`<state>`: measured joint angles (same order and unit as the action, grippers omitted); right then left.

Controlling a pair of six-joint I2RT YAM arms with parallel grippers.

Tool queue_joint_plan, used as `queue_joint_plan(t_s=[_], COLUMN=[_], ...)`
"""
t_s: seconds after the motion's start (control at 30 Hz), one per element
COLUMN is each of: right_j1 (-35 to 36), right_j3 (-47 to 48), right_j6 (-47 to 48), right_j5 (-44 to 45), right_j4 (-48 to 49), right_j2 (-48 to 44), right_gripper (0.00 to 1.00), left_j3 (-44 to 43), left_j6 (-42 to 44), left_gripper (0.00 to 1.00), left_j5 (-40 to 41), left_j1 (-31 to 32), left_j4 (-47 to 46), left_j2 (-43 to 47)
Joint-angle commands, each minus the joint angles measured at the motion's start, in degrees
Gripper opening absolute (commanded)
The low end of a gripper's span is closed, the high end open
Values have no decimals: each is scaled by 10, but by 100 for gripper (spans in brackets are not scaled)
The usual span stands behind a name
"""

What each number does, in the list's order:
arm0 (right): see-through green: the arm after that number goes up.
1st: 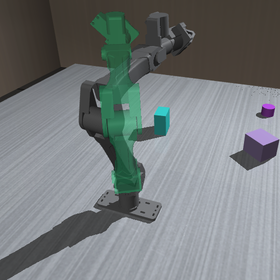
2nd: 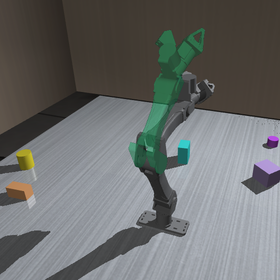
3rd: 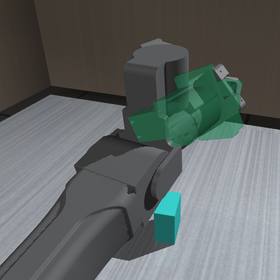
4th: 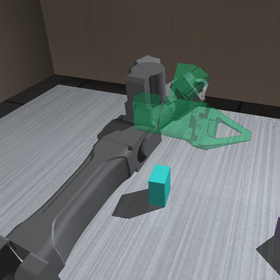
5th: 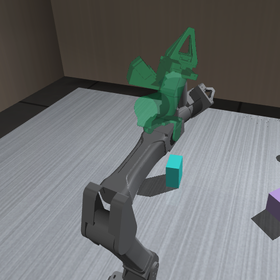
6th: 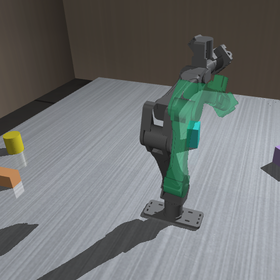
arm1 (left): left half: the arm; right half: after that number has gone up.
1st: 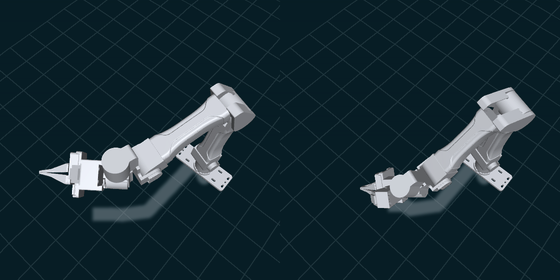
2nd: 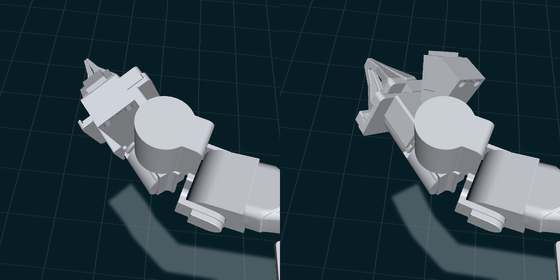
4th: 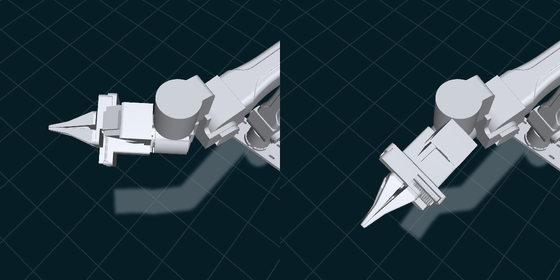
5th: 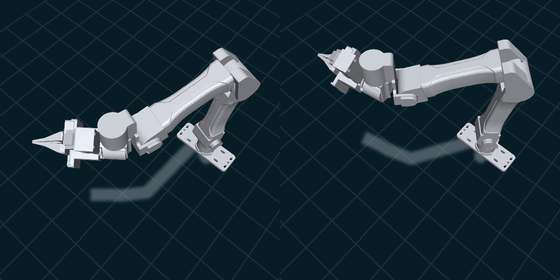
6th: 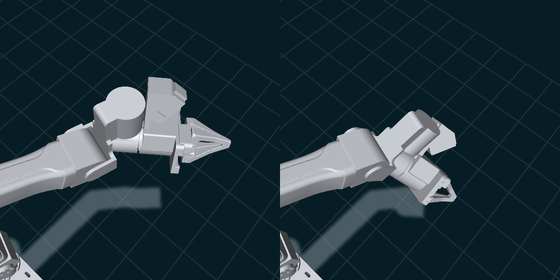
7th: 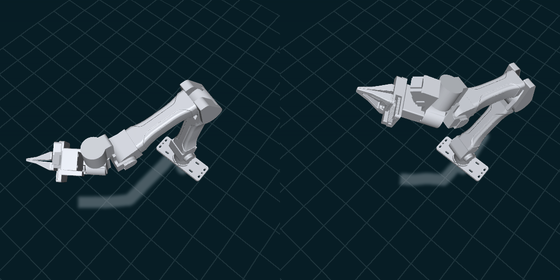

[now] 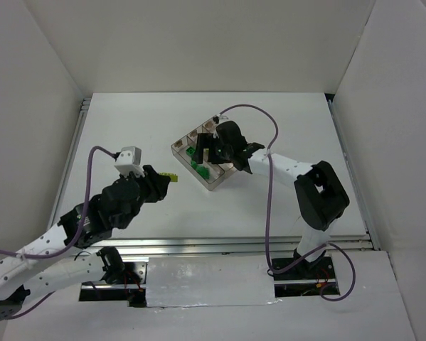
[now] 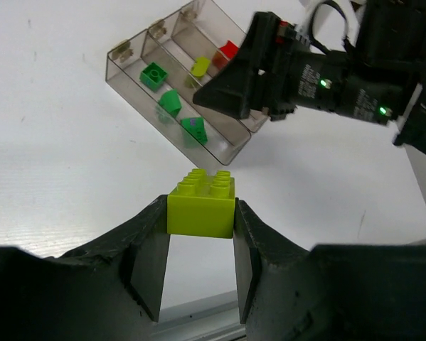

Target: Sort the legos into containers by color

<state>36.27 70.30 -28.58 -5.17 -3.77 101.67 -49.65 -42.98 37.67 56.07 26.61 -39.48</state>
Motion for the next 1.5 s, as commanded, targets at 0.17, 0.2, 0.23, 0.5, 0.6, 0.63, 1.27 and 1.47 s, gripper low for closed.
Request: queue_joint_plan(t_s=[0.17,0.2,0.23,0.5,0.6,0.63,1.27,1.47], right_j1=[-7,-11,-13,-37,-38,-38,-42,-42], right_j3=[-56,-94,-118,-250,-246,-241,-223,-186], right_j6=[-56,-74,-100,-95,-81,-79,-51,-25], right_j5=[106,128,156,103,106,111,104,90], right_j4=[-50,-57,-64,-129,-181,-203,-251,-295], right_j2=[-185,-215,-249,-555,-614,-635,-680,-676], right_gripper=[100,100,100,100,100,100,100,100], left_j3=[-80,-84,-86,-247,-314,-349,-465,-462], left_j6=[18,25,36,114,120,121,94,103], left_gripper=[0,0,0,0,6,9,66,100], left_j5=[-148,-184,-215,-387,-408,-413,-379,-314], left_j1=[-170,-191,-219,-253,-258,-258,-259,-259], left_j4=[-85,-103,-123,-198,-191,-188,-140,-93], left_j2=[-153,-174,-216,-473,-559,-599,-757,-677])
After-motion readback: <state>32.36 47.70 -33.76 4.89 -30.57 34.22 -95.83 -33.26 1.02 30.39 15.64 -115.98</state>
